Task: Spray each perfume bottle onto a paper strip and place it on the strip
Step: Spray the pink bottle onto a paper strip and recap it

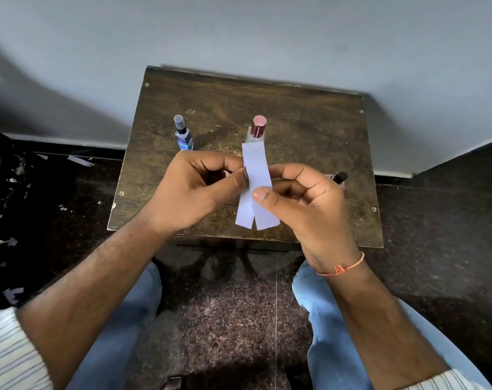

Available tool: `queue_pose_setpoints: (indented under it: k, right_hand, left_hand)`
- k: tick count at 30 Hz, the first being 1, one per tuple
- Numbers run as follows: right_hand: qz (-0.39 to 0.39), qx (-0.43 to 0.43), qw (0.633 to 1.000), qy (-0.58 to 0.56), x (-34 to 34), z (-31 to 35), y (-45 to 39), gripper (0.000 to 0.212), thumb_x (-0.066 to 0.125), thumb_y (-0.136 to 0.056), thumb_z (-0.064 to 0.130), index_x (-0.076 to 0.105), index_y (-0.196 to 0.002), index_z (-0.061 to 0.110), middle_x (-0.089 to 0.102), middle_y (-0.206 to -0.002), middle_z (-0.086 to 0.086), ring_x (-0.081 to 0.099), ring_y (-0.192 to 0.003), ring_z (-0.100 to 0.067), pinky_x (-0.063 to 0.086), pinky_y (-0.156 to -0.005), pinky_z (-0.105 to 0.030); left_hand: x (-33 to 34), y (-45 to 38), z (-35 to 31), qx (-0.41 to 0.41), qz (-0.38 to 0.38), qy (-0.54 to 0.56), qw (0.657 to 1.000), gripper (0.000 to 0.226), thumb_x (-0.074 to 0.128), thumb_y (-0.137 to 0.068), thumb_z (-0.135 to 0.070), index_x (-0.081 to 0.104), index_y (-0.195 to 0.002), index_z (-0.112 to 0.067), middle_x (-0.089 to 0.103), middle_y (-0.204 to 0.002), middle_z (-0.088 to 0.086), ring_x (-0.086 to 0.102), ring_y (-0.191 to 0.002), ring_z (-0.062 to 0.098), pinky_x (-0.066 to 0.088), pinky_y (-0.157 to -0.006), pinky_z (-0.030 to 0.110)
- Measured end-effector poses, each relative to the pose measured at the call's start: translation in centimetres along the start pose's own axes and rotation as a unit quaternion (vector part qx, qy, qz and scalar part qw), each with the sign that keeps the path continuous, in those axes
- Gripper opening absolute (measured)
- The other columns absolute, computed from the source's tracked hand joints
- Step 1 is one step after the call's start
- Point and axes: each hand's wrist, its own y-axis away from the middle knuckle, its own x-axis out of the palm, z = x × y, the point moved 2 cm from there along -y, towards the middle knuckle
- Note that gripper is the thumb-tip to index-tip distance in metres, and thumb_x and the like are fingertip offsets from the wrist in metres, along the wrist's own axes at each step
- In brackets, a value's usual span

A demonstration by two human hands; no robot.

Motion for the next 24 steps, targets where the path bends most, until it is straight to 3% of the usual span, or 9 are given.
queue_pose_setpoints:
  k: [3, 6, 8, 10, 11, 14, 17, 22, 24]
  right_hand:
    - [0.006, 0.002, 1.0, -0.011, 0.5, -0.2, 0.0, 0.027, 0.084, -0.086, -0.003, 0.076, -0.108, 0.009, 0.082, -0.091, -0.005, 0.077, -0.084, -0.015, 0.063, -0.075, -0.028]
    - [0.005, 0.021, 1.0, -0.022, 0.8, -0.2, 0.0, 0.025, 0.082, -0.087, -0.002, 0.074, -0.109, 0.008, 0.081, -0.088, -0.006, 0.079, -0.08, -0.017, 0.062, -0.06, -0.029]
    - [0.002, 0.024, 1.0, -0.018, 1.0, -0.3, 0.0, 0.026, 0.081, -0.088, -0.002, 0.073, -0.11, 0.01, 0.082, -0.087, -0.007, 0.079, -0.075, -0.018, 0.061, -0.057, -0.028]
    - [-0.001, 0.029, 0.999, -0.016, 1.1, -0.4, -0.1, 0.027, 0.081, -0.089, -0.002, 0.072, -0.111, 0.01, 0.082, -0.087, -0.008, 0.079, -0.073, -0.018, 0.061, -0.056, -0.028]
    - [-0.002, 0.033, 0.999, -0.021, 1.2, -0.4, -0.1, 0.027, 0.08, -0.089, -0.002, 0.072, -0.112, 0.01, 0.082, -0.087, -0.009, 0.079, -0.074, -0.019, 0.061, -0.057, -0.028]
    - [-0.007, 0.049, 0.998, -0.046, 1.4, -0.6, -0.2, 0.031, 0.082, -0.086, 0.006, 0.072, -0.114, 0.013, 0.083, -0.092, -0.008, 0.081, -0.083, -0.021, 0.065, -0.061, -0.035]
    - [-0.009, 0.059, 0.997, -0.057, 1.4, -0.7, -0.3, 0.028, 0.08, -0.089, 0.003, 0.073, -0.113, 0.015, 0.083, -0.095, -0.008, 0.081, -0.088, -0.023, 0.066, -0.065, -0.039]
    - [-0.009, 0.064, 0.997, -0.043, 1.3, -1.0, -0.4, 0.034, 0.079, -0.089, -0.006, 0.073, -0.114, 0.015, 0.08, -0.082, -0.004, 0.08, -0.082, -0.018, 0.062, -0.062, -0.033]
    - [-0.006, 0.065, 0.997, -0.045, 1.2, -1.0, -0.5, 0.036, 0.081, -0.087, -0.005, 0.073, -0.116, 0.015, 0.079, -0.081, -0.006, 0.079, -0.081, -0.018, 0.062, -0.063, -0.032]
  left_hand:
    - [-0.5, 0.2, 0.3, -0.003, -0.002, -0.005, 1.0, 0.011, 0.077, -0.094, -0.021, 0.083, -0.101, -0.015, 0.081, -0.097, 0.019, 0.069, -0.081, 0.056, 0.055, -0.069, 0.071]
    - [-0.9, 0.4, 0.8, -0.002, -0.023, -0.024, 0.999, 0.011, 0.079, -0.094, -0.026, 0.086, -0.098, -0.018, 0.083, -0.096, 0.011, 0.072, -0.074, 0.041, 0.056, -0.064, 0.066]
    - [-1.2, 0.5, 0.8, 0.017, -0.032, -0.068, 0.997, 0.01, 0.08, -0.096, -0.023, 0.085, -0.103, -0.018, 0.083, -0.092, 0.005, 0.071, -0.072, 0.043, 0.055, -0.06, 0.06]
    - [-1.6, 0.4, 0.6, 0.051, -0.033, -0.141, 0.988, 0.011, 0.08, -0.098, -0.022, 0.084, -0.105, -0.015, 0.083, -0.092, 0.003, 0.072, -0.069, 0.028, 0.055, -0.059, 0.046]
    - [-1.7, 0.4, 0.5, 0.072, -0.029, -0.175, 0.981, 0.01, 0.081, -0.098, -0.02, 0.084, -0.104, -0.012, 0.082, -0.092, 0.002, 0.071, -0.068, 0.012, 0.053, -0.058, 0.035]
    - [-1.7, 0.4, 0.1, 0.118, -0.009, -0.245, 0.962, 0.009, 0.082, -0.096, -0.012, 0.084, -0.101, -0.004, 0.082, -0.098, 0.003, 0.062, -0.072, -0.014, 0.041, -0.068, 0.004]
    - [-1.5, 0.5, -0.2, 0.117, 0.002, -0.255, 0.96, 0.011, 0.083, -0.096, -0.015, 0.084, -0.103, -0.007, 0.082, -0.097, -0.001, 0.064, -0.074, -0.012, 0.041, -0.07, 0.005]
    - [-1.3, 0.4, -0.9, 0.11, -0.006, -0.238, 0.965, 0.014, 0.077, -0.1, -0.013, 0.082, -0.112, -0.01, 0.072, -0.091, -0.023, 0.063, -0.071, -0.013, 0.041, -0.068, 0.006]
    - [-1.2, 0.2, -1.2, 0.126, 0.011, -0.229, 0.965, 0.016, 0.074, -0.102, -0.013, 0.081, -0.115, -0.008, 0.079, -0.101, -0.013, 0.07, -0.086, -0.009, 0.049, -0.076, 0.011]
